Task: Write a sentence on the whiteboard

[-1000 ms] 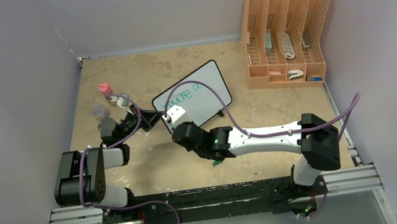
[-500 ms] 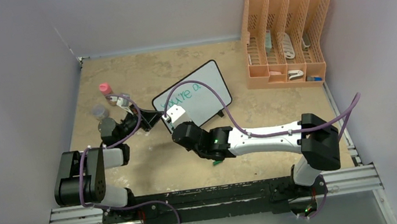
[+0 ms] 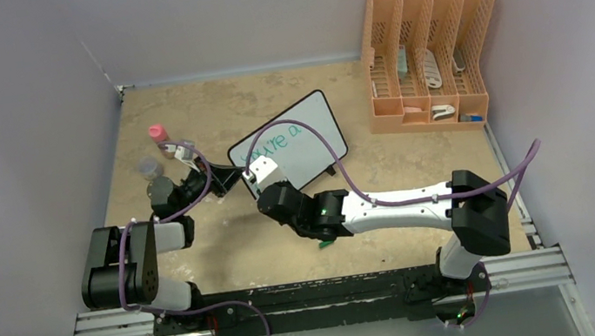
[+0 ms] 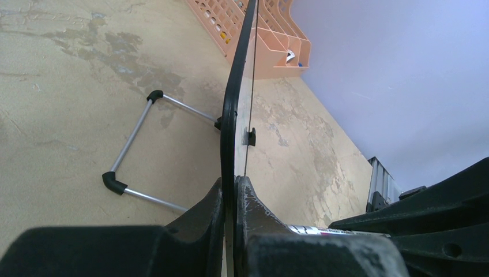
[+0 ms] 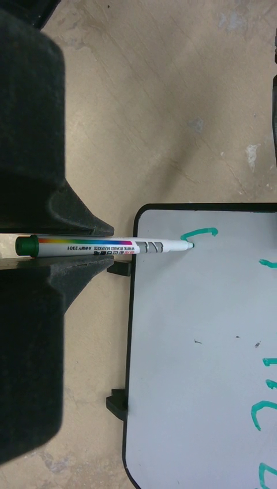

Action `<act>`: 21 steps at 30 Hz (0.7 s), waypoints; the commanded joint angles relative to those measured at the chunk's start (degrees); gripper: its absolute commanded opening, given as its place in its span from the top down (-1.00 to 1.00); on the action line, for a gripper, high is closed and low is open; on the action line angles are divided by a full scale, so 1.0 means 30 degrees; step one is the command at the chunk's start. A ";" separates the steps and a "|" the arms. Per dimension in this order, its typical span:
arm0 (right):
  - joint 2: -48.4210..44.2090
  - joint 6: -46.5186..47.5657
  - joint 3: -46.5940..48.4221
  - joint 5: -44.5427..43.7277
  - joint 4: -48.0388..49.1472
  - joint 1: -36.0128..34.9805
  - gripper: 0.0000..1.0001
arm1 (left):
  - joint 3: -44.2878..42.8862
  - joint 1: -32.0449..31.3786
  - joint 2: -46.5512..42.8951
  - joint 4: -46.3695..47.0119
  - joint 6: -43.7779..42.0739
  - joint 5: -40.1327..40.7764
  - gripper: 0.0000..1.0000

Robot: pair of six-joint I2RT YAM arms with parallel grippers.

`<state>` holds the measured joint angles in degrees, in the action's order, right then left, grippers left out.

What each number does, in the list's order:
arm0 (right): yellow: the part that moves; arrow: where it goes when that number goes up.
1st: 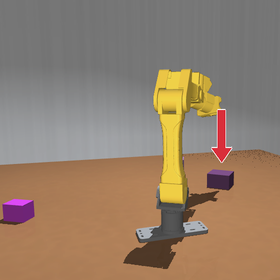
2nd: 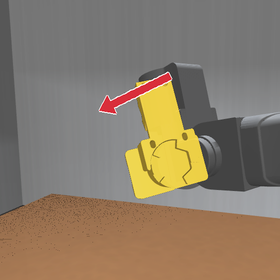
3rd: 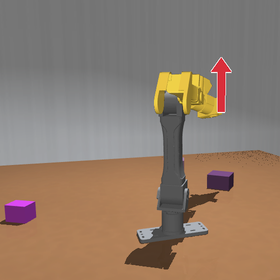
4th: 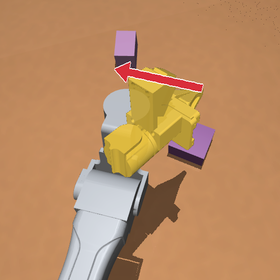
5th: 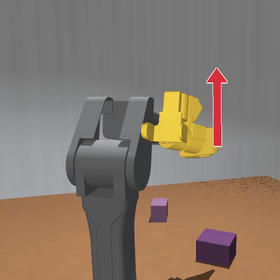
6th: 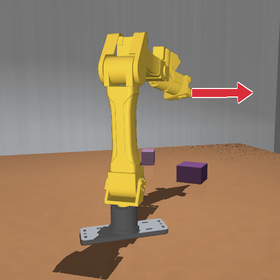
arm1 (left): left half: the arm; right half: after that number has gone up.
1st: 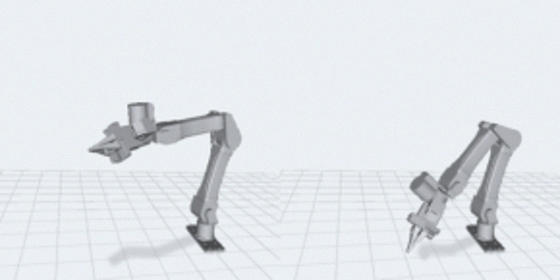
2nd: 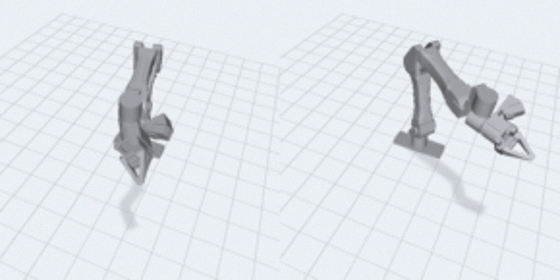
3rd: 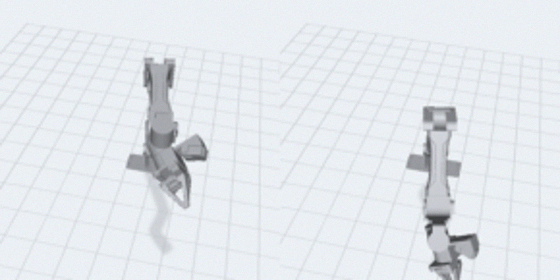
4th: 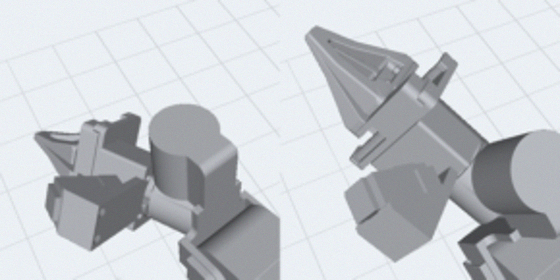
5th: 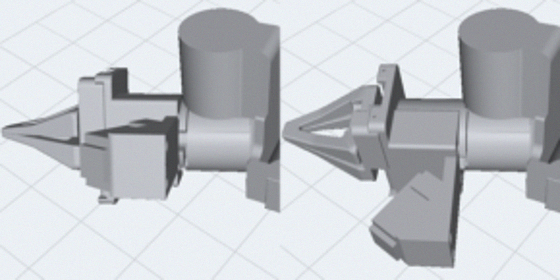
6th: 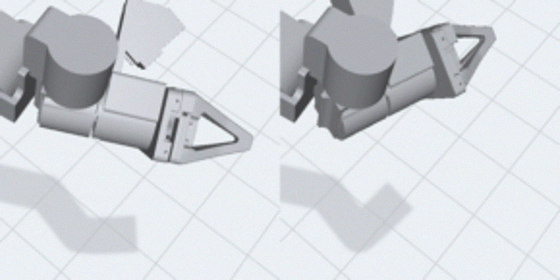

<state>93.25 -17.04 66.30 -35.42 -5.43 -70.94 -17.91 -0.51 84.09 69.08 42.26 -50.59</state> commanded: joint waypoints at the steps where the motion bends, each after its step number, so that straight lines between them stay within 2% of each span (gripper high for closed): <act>1: -0.0372 0.0204 0.0881 -0.0806 0.1151 0.0032 1.00 | -0.0475 0.0113 -0.0200 0.0448 -0.0493 -0.0130 1.00; 21: -0.0292 0.0279 0.1059 -0.0892 0.1111 0.0032 1.00 | -0.0475 0.0113 -0.0225 0.0509 -0.0466 -0.0129 1.00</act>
<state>93.25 -16.43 67.26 -36.53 -3.70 -70.91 -17.91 -0.49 84.09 69.12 42.26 -50.65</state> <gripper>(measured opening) 0.149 0.030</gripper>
